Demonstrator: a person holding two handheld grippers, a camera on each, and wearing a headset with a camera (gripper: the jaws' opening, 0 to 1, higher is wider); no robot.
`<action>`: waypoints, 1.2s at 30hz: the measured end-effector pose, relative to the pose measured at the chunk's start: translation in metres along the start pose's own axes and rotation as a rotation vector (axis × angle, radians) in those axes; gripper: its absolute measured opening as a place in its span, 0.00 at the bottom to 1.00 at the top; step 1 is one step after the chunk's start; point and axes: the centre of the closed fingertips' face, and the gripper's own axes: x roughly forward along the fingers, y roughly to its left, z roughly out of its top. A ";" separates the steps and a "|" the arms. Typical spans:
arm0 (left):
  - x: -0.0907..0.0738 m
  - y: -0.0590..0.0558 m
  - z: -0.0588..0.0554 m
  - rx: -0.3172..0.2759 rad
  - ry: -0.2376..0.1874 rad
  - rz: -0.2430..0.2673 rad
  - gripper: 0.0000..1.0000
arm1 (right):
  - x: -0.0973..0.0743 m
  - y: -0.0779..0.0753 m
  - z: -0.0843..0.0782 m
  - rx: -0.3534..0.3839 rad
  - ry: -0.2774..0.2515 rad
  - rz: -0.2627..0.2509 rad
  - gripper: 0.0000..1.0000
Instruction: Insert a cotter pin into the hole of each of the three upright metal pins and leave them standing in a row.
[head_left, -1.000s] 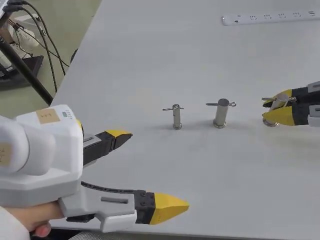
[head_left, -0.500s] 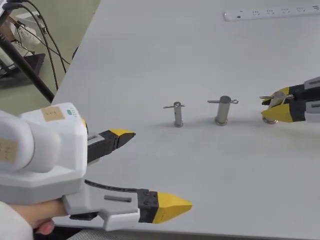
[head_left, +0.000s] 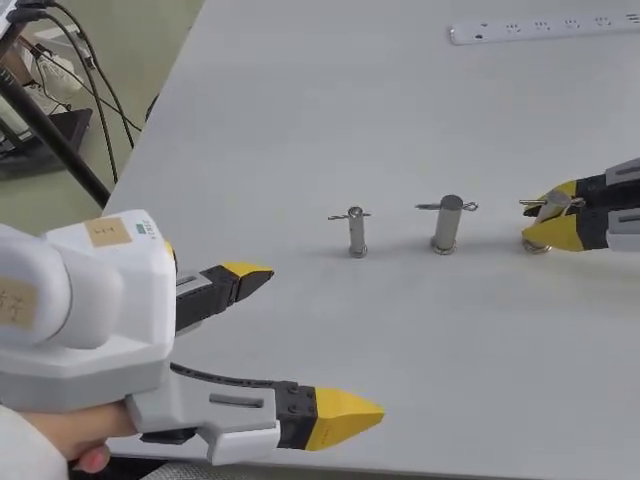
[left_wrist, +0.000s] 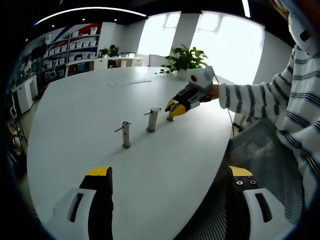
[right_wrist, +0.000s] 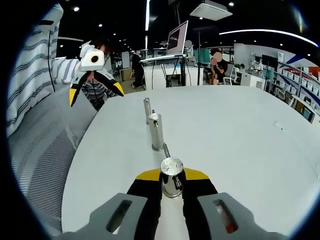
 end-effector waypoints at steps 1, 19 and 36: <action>0.000 0.000 0.000 -0.003 -0.002 -0.002 0.93 | -0.001 0.000 0.001 0.002 -0.002 0.000 0.10; 0.003 -0.004 0.021 0.009 -0.068 -0.011 0.94 | -0.047 0.007 0.074 0.005 -0.131 -0.124 0.62; -0.007 0.011 0.028 -0.029 -0.124 0.029 0.94 | -0.069 0.034 0.050 0.205 -0.141 -0.262 0.87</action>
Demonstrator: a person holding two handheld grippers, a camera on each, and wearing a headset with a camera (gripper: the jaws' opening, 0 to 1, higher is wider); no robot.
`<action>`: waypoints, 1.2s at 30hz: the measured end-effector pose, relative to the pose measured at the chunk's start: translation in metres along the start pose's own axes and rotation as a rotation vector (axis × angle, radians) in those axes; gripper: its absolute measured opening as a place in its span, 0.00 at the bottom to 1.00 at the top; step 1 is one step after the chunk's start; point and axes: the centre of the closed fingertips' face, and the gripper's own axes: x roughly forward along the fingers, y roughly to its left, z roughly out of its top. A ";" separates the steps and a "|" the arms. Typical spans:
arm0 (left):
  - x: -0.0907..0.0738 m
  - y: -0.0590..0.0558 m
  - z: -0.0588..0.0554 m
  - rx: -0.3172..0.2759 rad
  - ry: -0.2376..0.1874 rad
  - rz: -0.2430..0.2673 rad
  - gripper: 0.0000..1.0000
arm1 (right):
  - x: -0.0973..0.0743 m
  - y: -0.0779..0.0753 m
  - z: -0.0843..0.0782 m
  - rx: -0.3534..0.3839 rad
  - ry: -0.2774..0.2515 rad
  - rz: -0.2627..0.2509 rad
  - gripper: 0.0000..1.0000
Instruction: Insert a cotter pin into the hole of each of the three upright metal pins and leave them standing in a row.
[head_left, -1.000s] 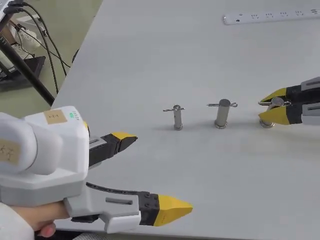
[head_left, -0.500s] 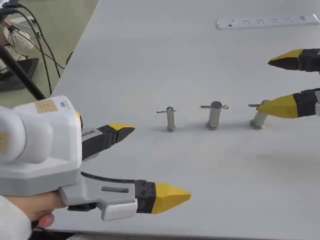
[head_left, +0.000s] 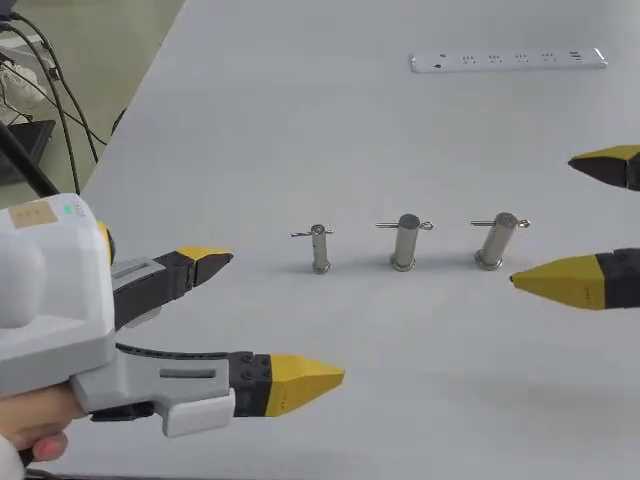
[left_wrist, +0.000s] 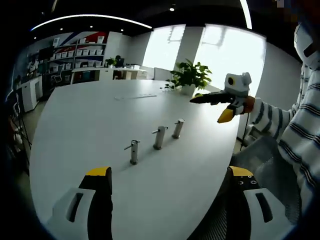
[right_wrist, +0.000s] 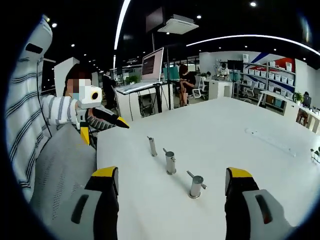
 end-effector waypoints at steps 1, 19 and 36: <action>-0.001 0.001 0.000 -0.002 -0.002 0.003 0.94 | 0.001 0.002 -0.002 0.031 -0.007 0.001 0.87; -0.005 0.012 -0.019 -0.058 0.023 0.033 0.93 | -0.012 0.022 -0.040 0.292 0.023 -0.105 0.95; -0.001 0.016 -0.036 -0.113 0.062 0.037 0.93 | -0.030 0.011 -0.072 0.355 0.107 -0.174 0.94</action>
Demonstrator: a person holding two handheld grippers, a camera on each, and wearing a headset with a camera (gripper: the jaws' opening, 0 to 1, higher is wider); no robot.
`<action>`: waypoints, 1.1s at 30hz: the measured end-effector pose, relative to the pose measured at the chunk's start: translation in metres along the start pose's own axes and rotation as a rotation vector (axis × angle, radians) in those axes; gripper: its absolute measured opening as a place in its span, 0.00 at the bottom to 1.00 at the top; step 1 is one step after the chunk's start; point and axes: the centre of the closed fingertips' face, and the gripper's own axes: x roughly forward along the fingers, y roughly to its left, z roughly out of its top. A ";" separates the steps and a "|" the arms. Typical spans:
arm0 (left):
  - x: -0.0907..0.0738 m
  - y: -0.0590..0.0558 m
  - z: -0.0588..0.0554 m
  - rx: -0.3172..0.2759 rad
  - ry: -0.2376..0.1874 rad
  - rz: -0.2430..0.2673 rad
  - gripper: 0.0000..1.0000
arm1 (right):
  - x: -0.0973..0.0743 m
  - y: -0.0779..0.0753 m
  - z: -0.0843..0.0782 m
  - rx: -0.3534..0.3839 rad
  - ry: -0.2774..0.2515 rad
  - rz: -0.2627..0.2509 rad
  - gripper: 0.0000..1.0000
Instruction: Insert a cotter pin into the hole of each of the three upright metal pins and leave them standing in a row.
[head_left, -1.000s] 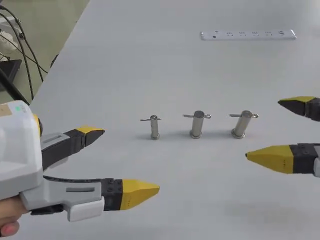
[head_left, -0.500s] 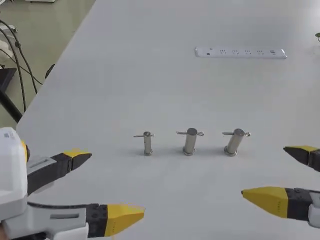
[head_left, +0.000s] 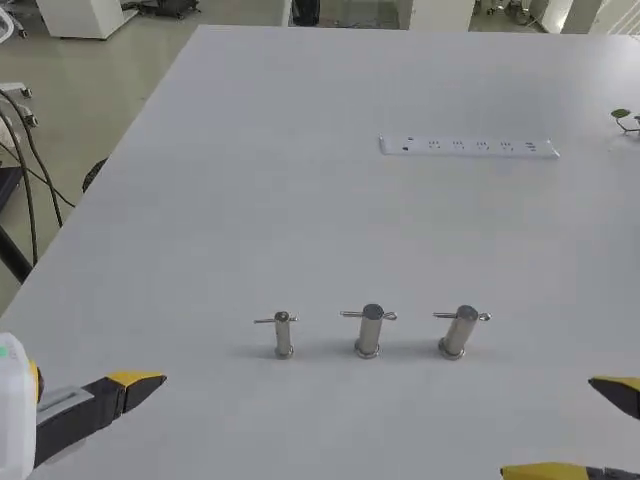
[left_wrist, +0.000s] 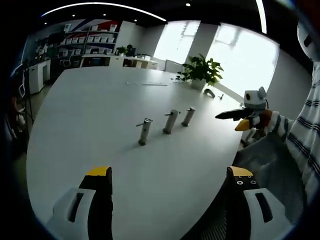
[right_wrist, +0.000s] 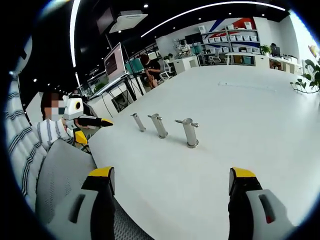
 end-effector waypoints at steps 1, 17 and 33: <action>0.000 0.001 -0.002 -0.005 0.006 0.001 0.93 | -0.001 -0.002 0.000 0.008 -0.001 -0.003 0.94; 0.005 0.003 -0.002 -0.002 0.039 0.003 0.90 | 0.000 -0.008 0.004 -0.007 0.026 -0.004 0.92; 0.003 0.007 0.002 0.010 0.046 0.017 0.90 | 0.000 -0.007 0.001 -0.012 0.044 0.000 0.92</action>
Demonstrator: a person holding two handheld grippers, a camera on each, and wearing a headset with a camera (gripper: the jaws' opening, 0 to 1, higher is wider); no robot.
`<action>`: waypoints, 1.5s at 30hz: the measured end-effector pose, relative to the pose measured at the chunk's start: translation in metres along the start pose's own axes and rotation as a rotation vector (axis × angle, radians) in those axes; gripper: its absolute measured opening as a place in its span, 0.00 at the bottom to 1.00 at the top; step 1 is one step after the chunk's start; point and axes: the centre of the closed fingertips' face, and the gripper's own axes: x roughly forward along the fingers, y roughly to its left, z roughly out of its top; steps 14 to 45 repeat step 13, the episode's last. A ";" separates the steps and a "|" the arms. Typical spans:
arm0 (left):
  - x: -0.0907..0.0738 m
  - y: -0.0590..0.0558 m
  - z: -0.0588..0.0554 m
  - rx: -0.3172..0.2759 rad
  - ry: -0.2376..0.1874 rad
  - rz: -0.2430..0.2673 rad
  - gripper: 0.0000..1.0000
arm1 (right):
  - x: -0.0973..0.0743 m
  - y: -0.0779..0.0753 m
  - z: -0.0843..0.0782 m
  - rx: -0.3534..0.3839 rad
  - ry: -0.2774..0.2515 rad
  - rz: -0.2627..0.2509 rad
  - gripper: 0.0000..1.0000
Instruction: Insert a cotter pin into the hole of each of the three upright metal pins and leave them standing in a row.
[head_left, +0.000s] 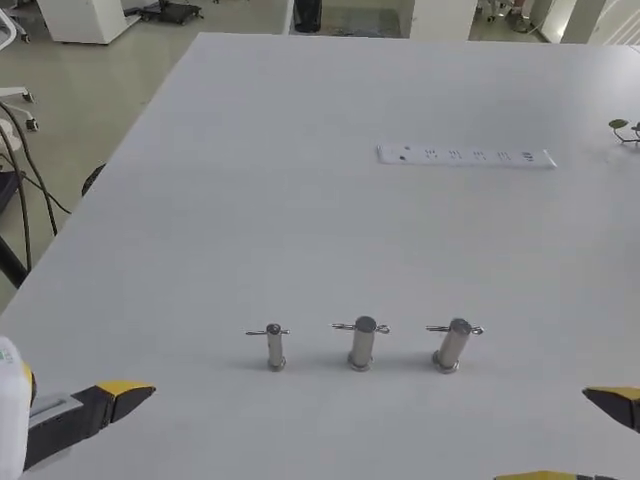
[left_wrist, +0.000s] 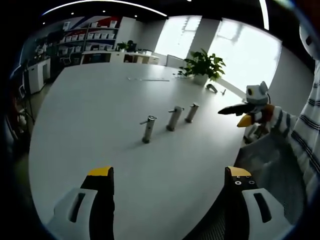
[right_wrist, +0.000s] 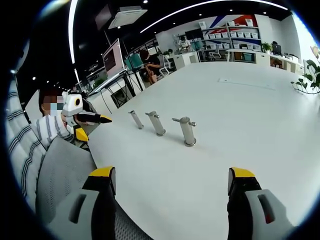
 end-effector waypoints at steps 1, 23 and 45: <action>0.000 0.000 0.000 0.000 -0.001 0.001 0.90 | 0.000 0.000 0.000 0.000 0.000 0.000 0.92; 0.000 -0.002 -0.002 0.017 0.028 -0.003 0.87 | -0.001 0.002 0.000 -0.009 0.003 0.004 0.90; 0.000 -0.002 -0.002 0.017 0.028 -0.003 0.87 | -0.001 0.002 0.000 -0.009 0.003 0.004 0.90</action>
